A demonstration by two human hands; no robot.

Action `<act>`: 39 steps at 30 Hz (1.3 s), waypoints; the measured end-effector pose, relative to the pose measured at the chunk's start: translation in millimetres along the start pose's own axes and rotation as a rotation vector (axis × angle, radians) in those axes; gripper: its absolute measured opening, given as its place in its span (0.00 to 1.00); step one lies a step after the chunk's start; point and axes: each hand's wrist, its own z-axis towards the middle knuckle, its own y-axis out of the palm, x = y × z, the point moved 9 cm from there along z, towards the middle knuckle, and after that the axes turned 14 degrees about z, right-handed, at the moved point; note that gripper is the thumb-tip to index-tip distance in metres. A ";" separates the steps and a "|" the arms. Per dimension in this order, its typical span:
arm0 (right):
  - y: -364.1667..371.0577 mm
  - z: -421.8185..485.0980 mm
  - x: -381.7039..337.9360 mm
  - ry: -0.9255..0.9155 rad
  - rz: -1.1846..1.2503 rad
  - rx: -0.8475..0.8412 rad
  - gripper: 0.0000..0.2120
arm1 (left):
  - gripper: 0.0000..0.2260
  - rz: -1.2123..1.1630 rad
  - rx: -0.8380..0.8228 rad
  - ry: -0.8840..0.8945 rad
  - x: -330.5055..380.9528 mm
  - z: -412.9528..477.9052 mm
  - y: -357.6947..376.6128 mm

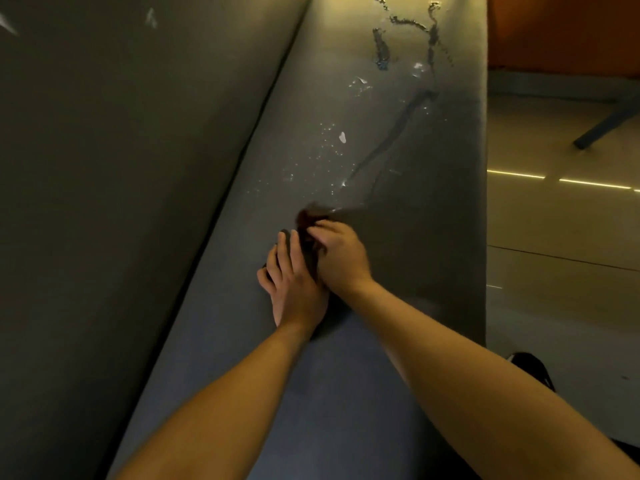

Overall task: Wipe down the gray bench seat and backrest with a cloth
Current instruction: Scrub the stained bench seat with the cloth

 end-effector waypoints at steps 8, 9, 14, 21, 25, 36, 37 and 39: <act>-71.8 22.9 47.1 0.059 -0.172 0.089 0.23 | 0.34 -0.067 0.038 -0.005 -1.0 1.2 -1.6; -85.4 25.4 55.7 0.125 -0.144 0.157 0.23 | 0.34 -0.064 0.053 -0.005 -1.2 0.6 -2.7; -58.5 28.8 35.7 0.176 -0.008 0.242 0.20 | 0.36 -0.054 0.057 0.001 -0.6 1.3 0.0; 22.0 13.9 -7.1 -0.105 -0.016 -0.181 0.18 | 0.36 0.027 0.073 0.024 -2.3 -0.4 -1.2; -15.1 11.8 13.7 -0.052 -0.131 -0.114 0.20 | 0.33 0.017 0.033 0.020 1.3 -1.2 -2.5; -75.9 -27.2 49.7 0.107 -0.049 0.020 0.23 | 0.28 0.075 -0.085 0.010 9.3 -2.2 -9.5; -66.5 -31.9 44.9 0.055 -0.055 -0.067 0.23 | 0.28 0.089 -0.098 0.009 10.8 -2.2 -11.8; -60.0 -40.1 43.3 -0.028 -0.087 -0.212 0.23 | 0.27 0.132 -0.100 0.009 13.4 -2.9 -17.1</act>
